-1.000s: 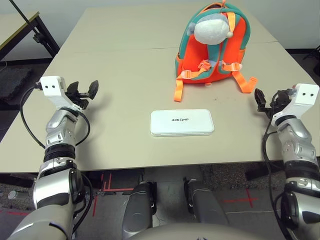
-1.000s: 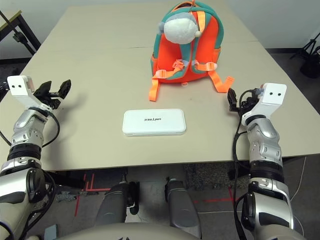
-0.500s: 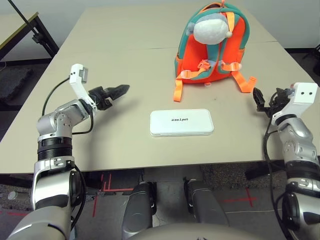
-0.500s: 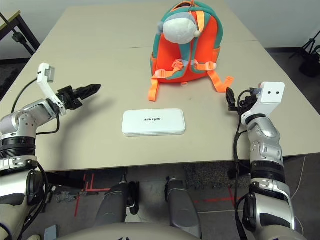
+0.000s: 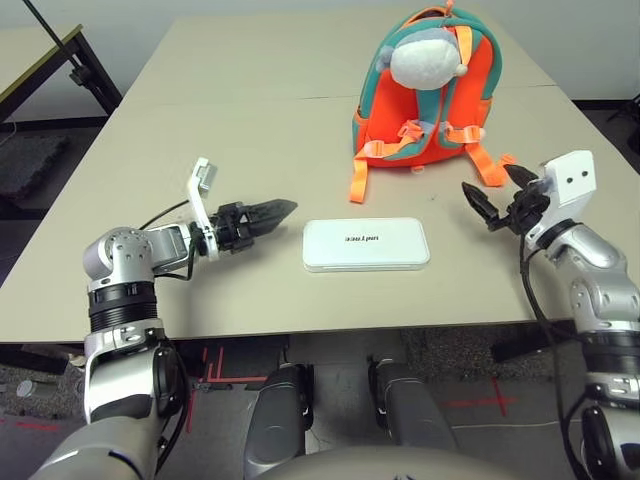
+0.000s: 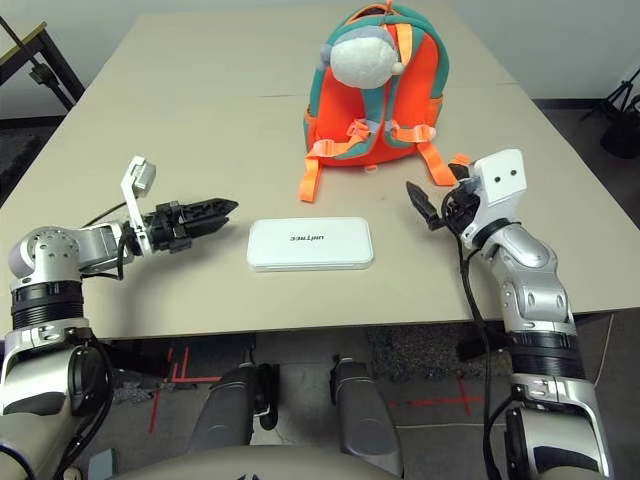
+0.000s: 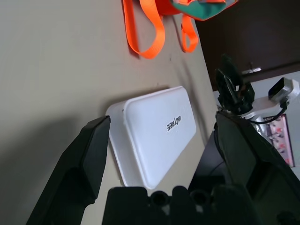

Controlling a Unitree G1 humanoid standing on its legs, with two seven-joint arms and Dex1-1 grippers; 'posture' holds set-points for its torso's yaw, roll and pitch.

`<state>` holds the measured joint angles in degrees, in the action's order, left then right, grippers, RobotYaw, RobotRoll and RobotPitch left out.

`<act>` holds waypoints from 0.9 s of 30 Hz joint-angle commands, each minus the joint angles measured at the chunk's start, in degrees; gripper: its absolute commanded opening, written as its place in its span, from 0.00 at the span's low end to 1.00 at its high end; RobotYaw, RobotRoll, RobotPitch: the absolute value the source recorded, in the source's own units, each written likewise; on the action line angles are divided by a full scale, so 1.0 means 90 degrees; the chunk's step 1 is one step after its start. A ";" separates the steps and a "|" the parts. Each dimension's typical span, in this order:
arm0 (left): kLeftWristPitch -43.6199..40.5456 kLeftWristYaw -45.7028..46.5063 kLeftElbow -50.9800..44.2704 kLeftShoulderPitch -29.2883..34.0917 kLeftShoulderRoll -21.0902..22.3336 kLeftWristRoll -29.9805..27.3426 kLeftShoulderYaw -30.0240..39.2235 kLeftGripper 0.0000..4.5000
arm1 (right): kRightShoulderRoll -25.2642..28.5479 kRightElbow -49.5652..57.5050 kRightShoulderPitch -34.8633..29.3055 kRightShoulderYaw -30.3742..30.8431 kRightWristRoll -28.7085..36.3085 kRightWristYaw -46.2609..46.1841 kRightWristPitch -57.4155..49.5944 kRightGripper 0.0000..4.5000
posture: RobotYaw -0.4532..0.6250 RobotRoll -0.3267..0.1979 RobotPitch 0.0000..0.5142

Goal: Put the pencil case into the backpack and zip it.

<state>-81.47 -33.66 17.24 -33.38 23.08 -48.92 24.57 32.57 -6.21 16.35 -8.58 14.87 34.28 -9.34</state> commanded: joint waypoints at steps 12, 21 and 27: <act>-0.0590 0.0436 0.0746 0.0168 -0.0463 -0.0003 0.0473 1.00 | 0.0719 0.0556 -0.0306 0.1156 -0.0922 0.1018 -0.0140 0.01 | 0.28 0.62 0.22; -0.0363 0.0454 0.1142 0.0072 -0.0506 0.0155 0.0283 1.00 | 0.0792 0.0317 -0.0406 0.1498 -0.1380 0.1162 0.0007 0.01 | 0.28 0.62 0.22; -0.0251 0.0442 0.1294 -0.0008 -0.0518 0.0196 0.0160 1.00 | 0.0702 0.0173 -0.0448 0.1606 -0.1506 0.1183 0.0074 0.01 | 0.27 0.62 0.22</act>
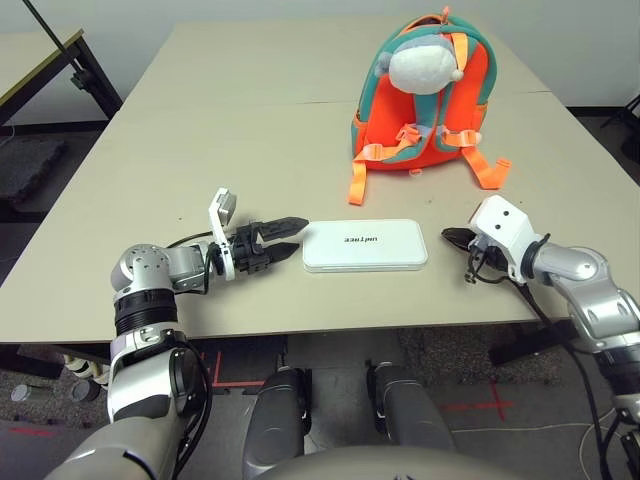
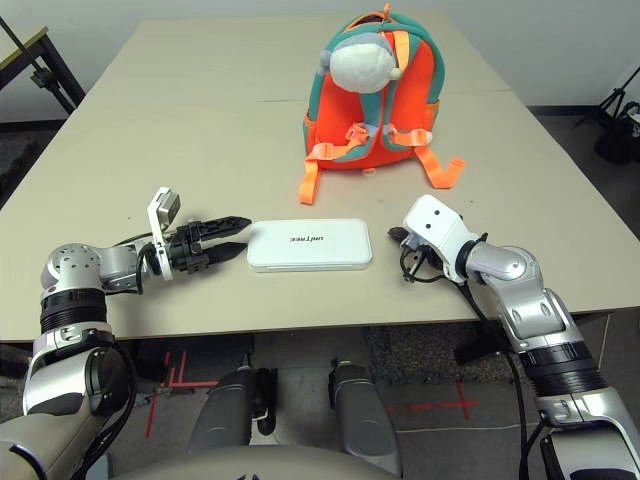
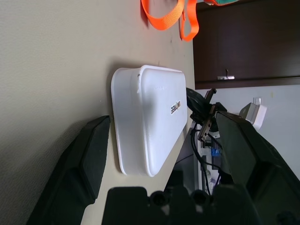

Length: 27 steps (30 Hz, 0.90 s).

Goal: Put the pencil case into the backpack and zip it.

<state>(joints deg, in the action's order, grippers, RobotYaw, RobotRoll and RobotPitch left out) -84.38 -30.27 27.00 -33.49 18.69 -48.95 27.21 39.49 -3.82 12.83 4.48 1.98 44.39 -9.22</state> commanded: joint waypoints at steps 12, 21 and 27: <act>0.0176 0.0010 0.0369 -0.0064 0.0016 0.0235 -0.0257 1.00 | -0.0352 -0.0037 0.0130 0.0416 -0.0225 0.0153 0.0049 0.01 | 0.27 0.62 0.21; 0.0154 0.0029 0.0337 -0.0051 0.0015 0.0222 -0.0216 1.00 | -0.0653 -0.0154 0.0375 0.0609 -0.0337 0.0142 0.0084 0.01 | 0.28 0.62 0.22; 0.0092 0.0059 0.0308 -0.0045 0.0017 0.0193 -0.0157 1.00 | -0.0878 -0.0164 0.0603 0.0720 -0.0400 0.0196 0.0033 0.01 | 0.28 0.62 0.23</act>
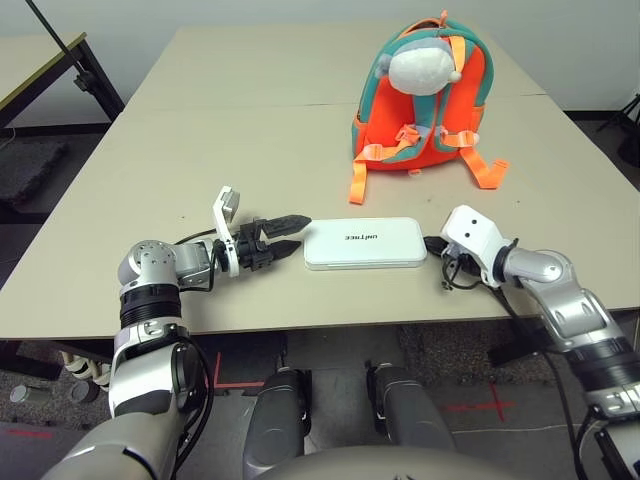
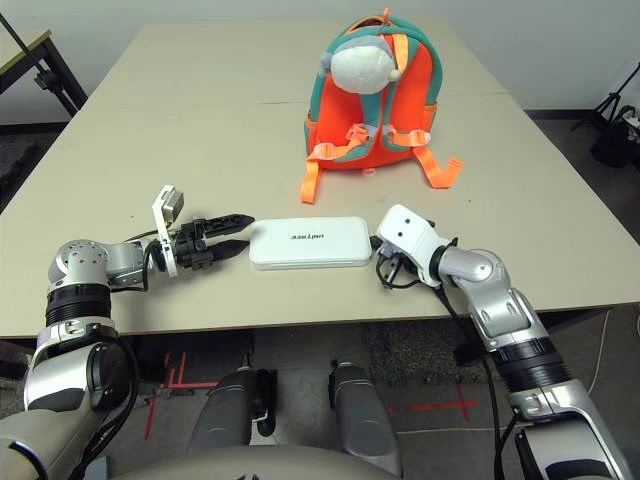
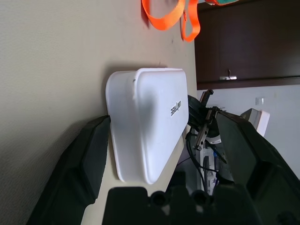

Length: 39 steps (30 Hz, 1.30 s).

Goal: Put the pencil case into the backpack and zip it.

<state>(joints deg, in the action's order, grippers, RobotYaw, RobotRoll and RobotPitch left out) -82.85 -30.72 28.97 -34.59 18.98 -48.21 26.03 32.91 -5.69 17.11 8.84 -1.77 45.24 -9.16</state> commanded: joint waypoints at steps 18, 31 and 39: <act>-0.0454 0.0347 -0.0244 0.0162 -0.0154 0.0042 0.0223 1.00 | -0.0561 0.0265 0.0288 0.0519 -0.0086 0.0218 -0.0295 0.01 | 0.30 0.62 0.28; -0.0846 0.0600 -0.0653 0.0288 -0.0347 0.0022 0.0508 1.00 | -0.0798 0.0462 0.0450 0.0749 -0.0167 0.0318 -0.0612 0.01 | 0.31 0.62 0.31; -0.0992 0.0735 -0.0788 0.0213 -0.0459 0.0104 0.0615 1.00 | -0.0925 0.0576 0.0531 0.0942 -0.0175 0.0466 -0.0829 0.01 | 0.31 0.62 0.33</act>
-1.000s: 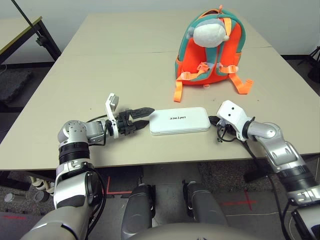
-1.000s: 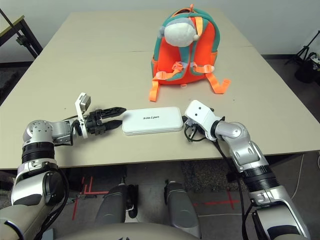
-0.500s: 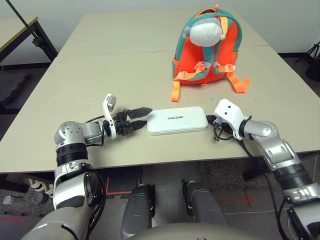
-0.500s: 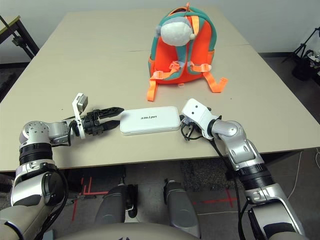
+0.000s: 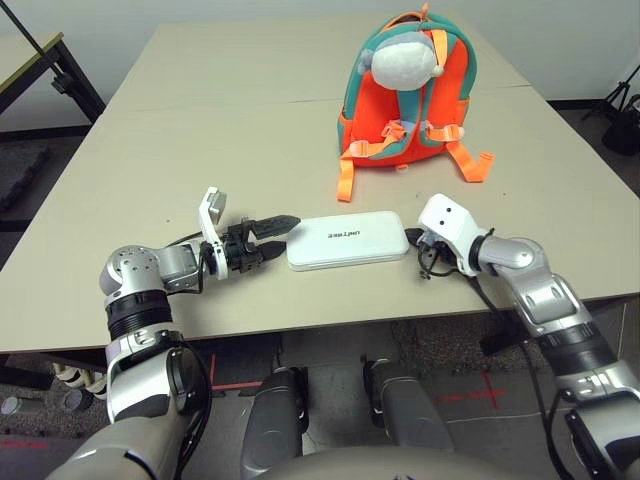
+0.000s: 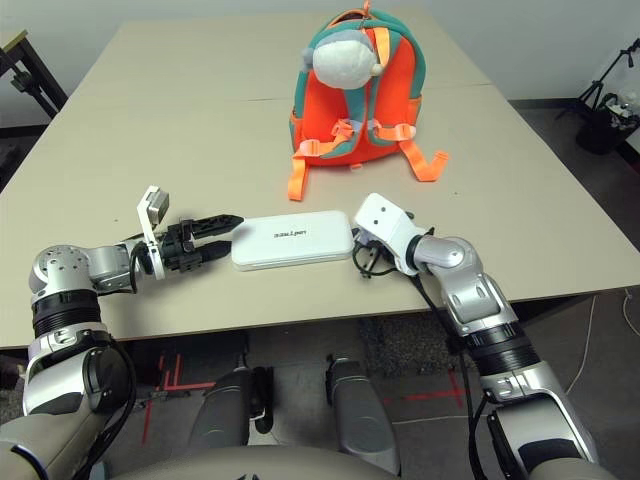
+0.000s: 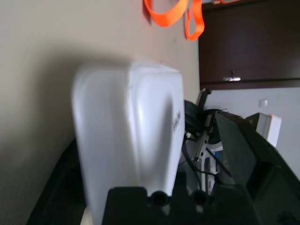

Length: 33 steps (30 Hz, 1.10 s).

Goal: Put the pencil case into the backpack and zip it.

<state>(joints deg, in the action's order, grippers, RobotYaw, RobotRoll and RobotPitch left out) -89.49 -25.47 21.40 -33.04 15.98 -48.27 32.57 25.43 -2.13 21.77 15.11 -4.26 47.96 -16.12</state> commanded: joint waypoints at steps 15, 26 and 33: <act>-0.0281 0.0076 0.0215 -0.0123 0.0208 0.0179 -0.0072 1.00 | -0.0020 0.0009 0.0043 0.0175 0.0058 0.0127 0.0084 0.01 | 0.32 0.62 0.34; -0.0334 -0.0686 0.0782 -0.0132 0.1218 0.0090 -0.0500 1.00 | 0.0011 -0.0121 0.0068 0.0145 0.0049 0.0115 0.0184 0.01 | 0.32 0.62 0.34; -0.0334 -0.0974 0.0887 -0.0156 0.1364 0.0054 -0.0709 0.80 | 0.0045 -0.0195 0.0094 0.0124 0.0065 0.0115 0.0233 0.00 | 0.32 0.62 0.34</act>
<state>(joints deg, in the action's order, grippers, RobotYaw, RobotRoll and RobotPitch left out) -91.99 -33.76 28.13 -34.85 27.76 -48.47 26.62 25.67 -2.51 22.62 15.38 -3.55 48.92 -14.06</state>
